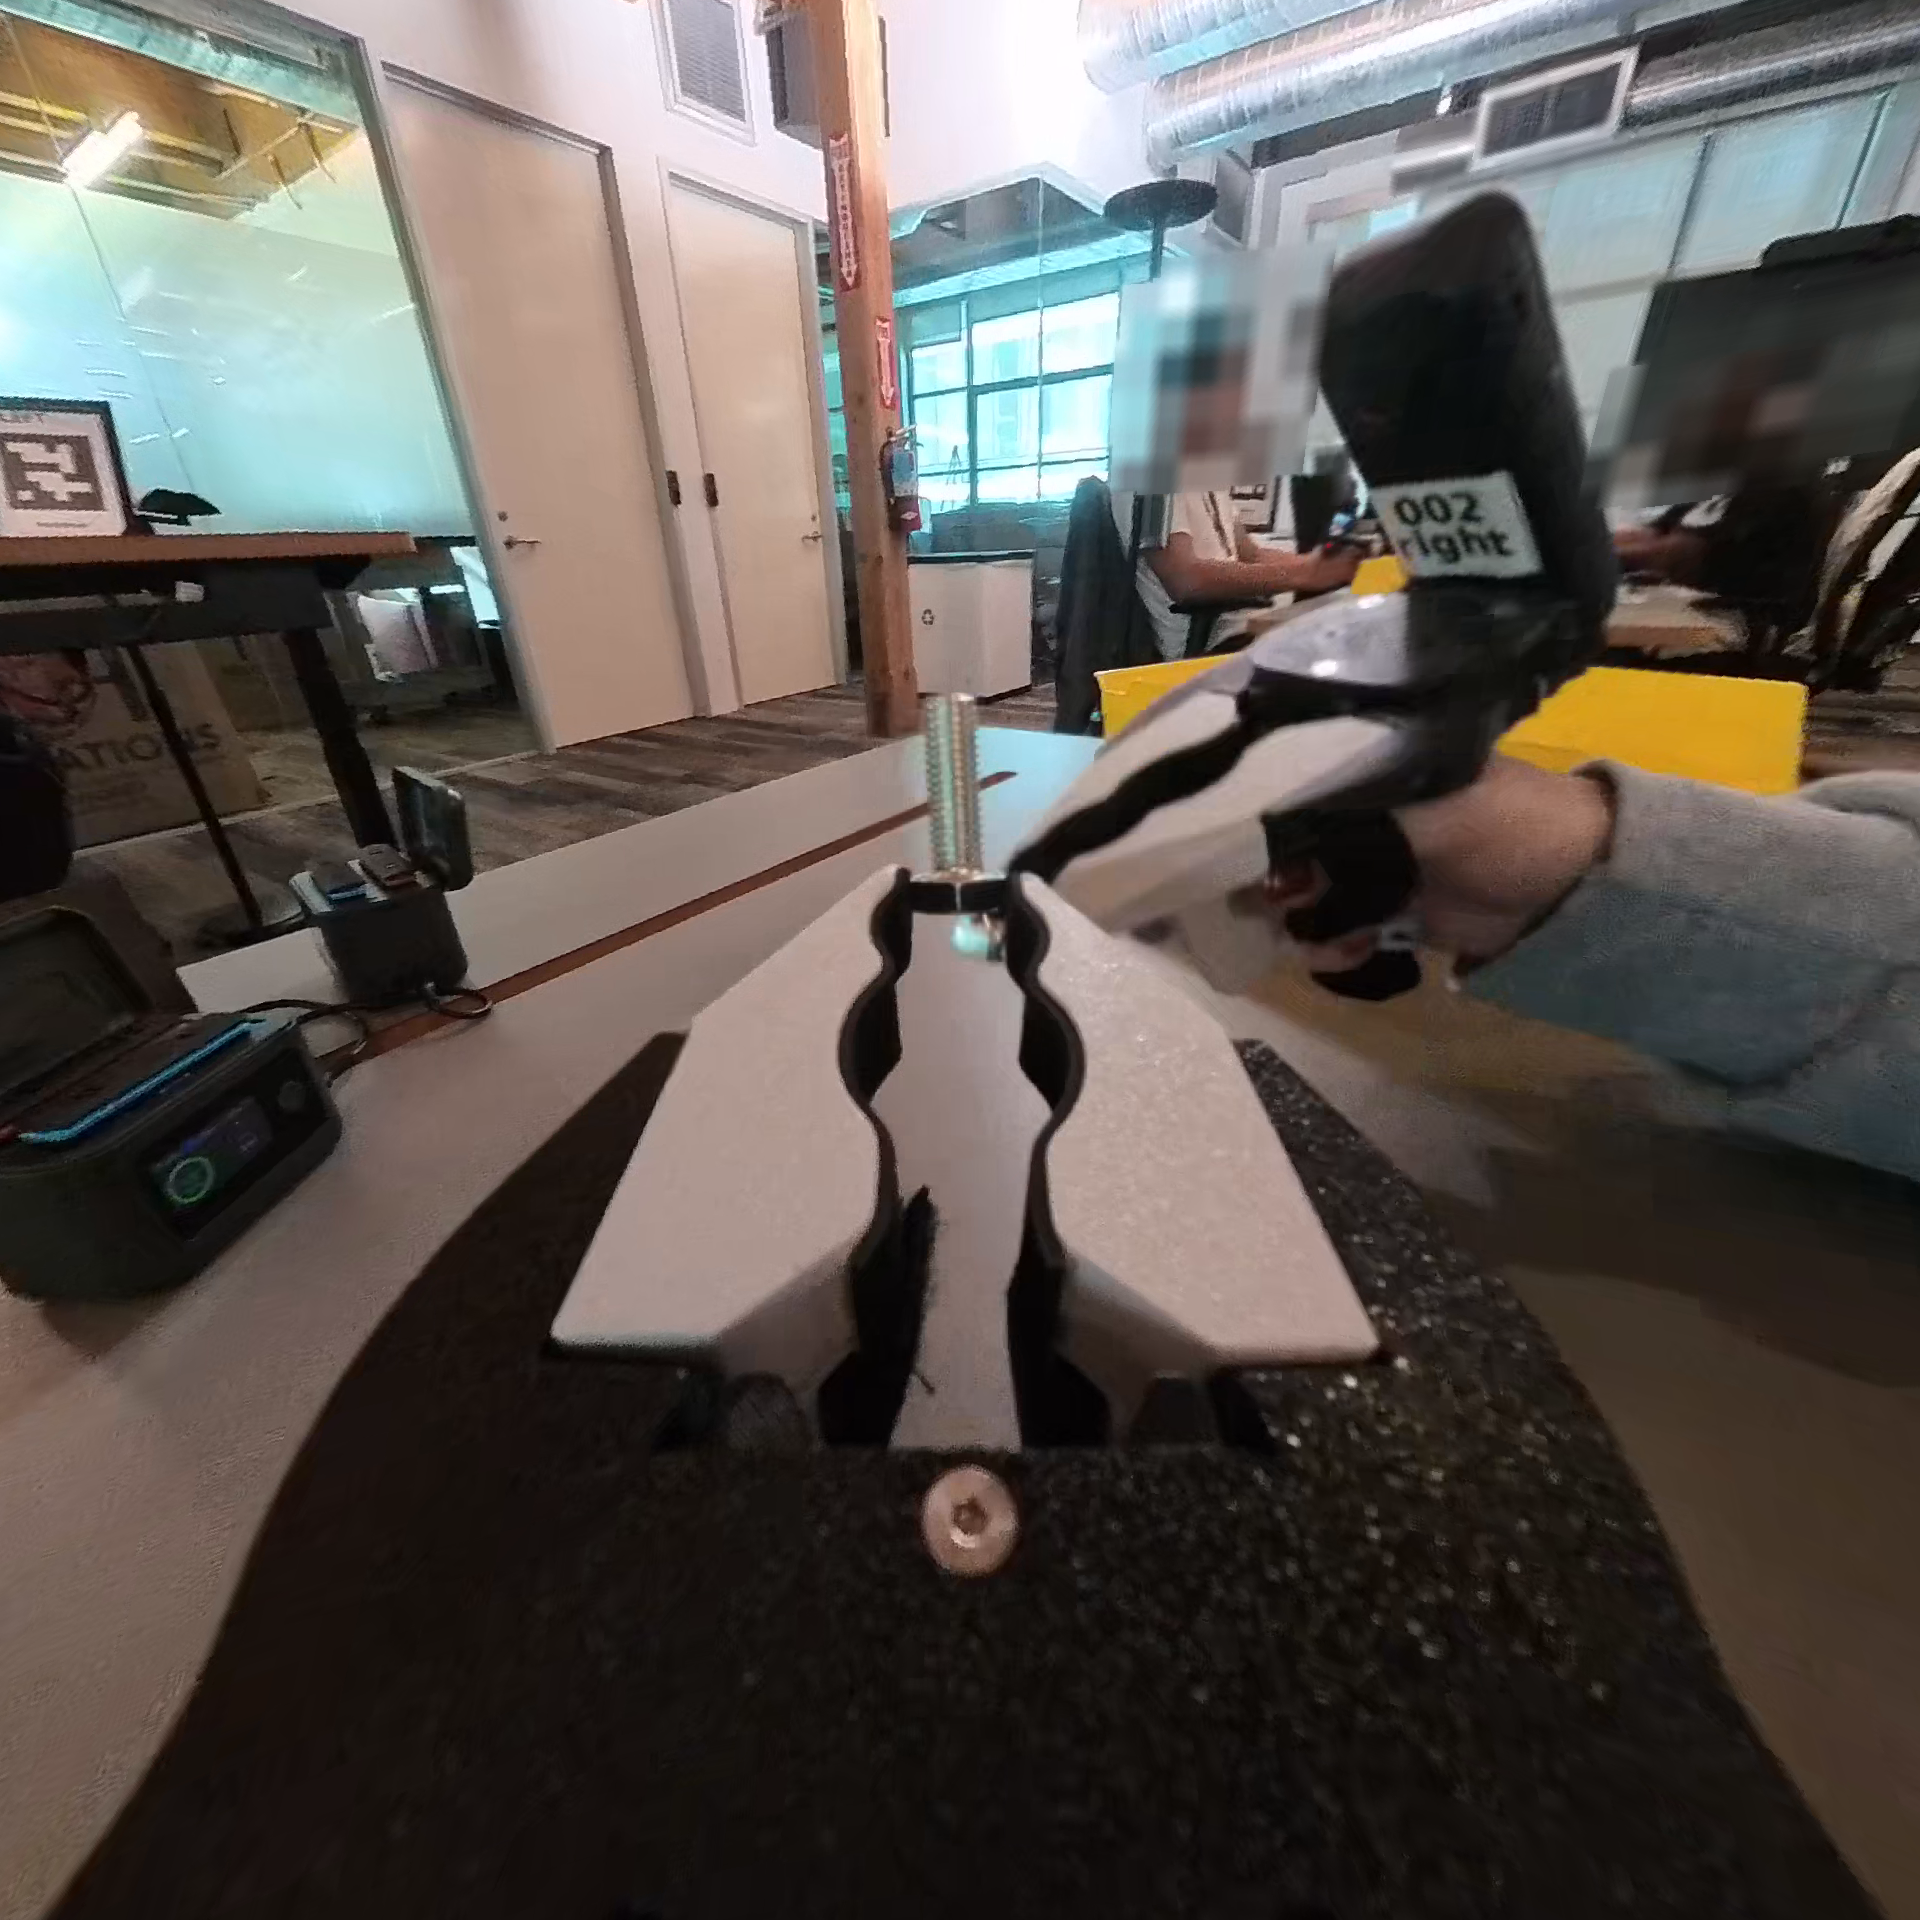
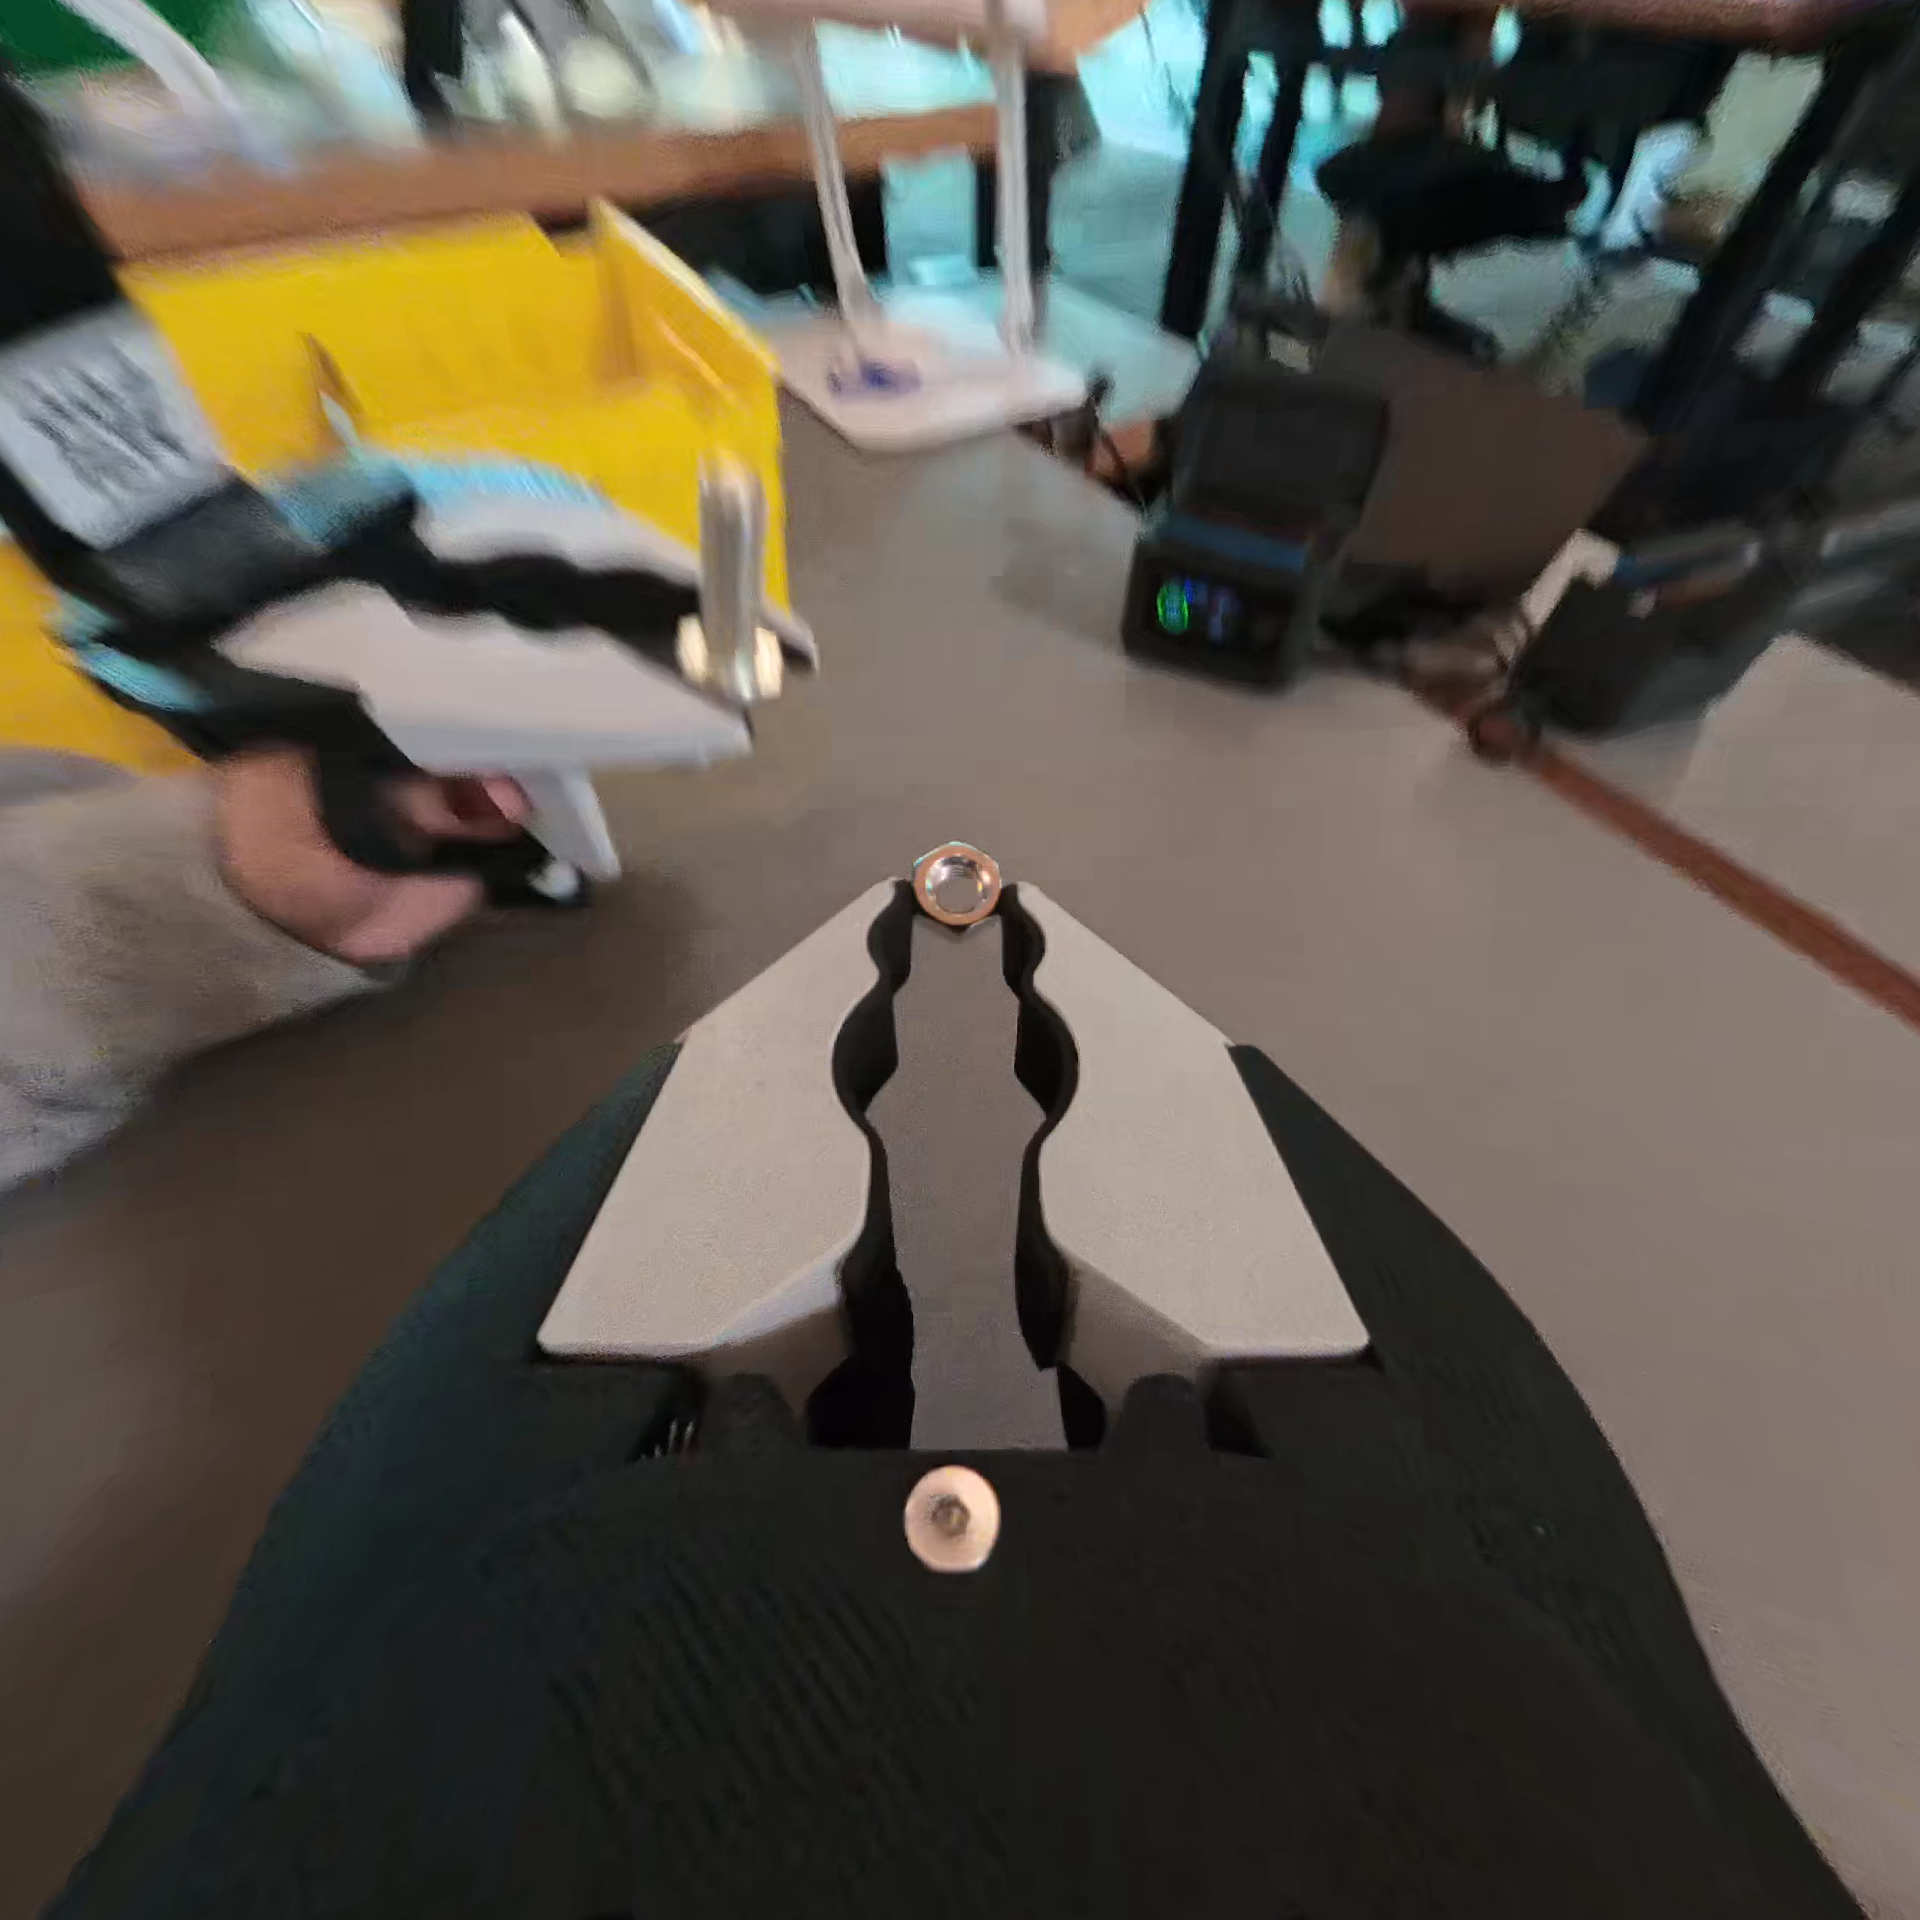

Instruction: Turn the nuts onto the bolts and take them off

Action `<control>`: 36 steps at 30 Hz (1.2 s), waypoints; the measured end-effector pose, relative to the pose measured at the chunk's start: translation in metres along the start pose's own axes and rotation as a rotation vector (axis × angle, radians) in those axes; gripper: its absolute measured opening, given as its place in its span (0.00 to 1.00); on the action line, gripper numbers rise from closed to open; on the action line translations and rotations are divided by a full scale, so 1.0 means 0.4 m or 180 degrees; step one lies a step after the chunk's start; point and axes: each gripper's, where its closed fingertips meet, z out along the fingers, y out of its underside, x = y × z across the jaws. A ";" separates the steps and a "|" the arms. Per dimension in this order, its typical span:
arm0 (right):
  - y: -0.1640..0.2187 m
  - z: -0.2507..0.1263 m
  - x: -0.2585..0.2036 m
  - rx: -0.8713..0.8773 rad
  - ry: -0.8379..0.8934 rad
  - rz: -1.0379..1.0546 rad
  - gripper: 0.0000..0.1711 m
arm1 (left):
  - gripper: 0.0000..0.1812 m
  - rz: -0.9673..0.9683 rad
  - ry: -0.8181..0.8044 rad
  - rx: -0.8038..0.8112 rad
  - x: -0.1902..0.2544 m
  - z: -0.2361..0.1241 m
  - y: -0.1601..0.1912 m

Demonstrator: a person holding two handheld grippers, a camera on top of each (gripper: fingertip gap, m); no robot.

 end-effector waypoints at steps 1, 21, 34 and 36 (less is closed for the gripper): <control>-0.039 -0.021 -0.005 0.0170 -0.0151 -0.0007 0.09 | 0.09 -0.0042 0.0127 0.0006 0.016 0.004 -0.001; -0.059 -0.133 -0.142 -0.0156 -0.1683 -0.0384 0.09 | 0.09 -0.0453 0.1619 -0.0455 0.180 -0.002 0.049; -0.080 -0.189 -0.177 -0.0351 -0.1737 -0.0373 0.09 | 0.09 -0.0758 0.2003 -0.0135 0.246 -0.007 0.004; -0.085 -0.191 -0.159 -0.0465 -0.1489 -0.0328 0.09 | 0.09 -0.0686 0.1738 -0.0014 0.240 0.015 -0.003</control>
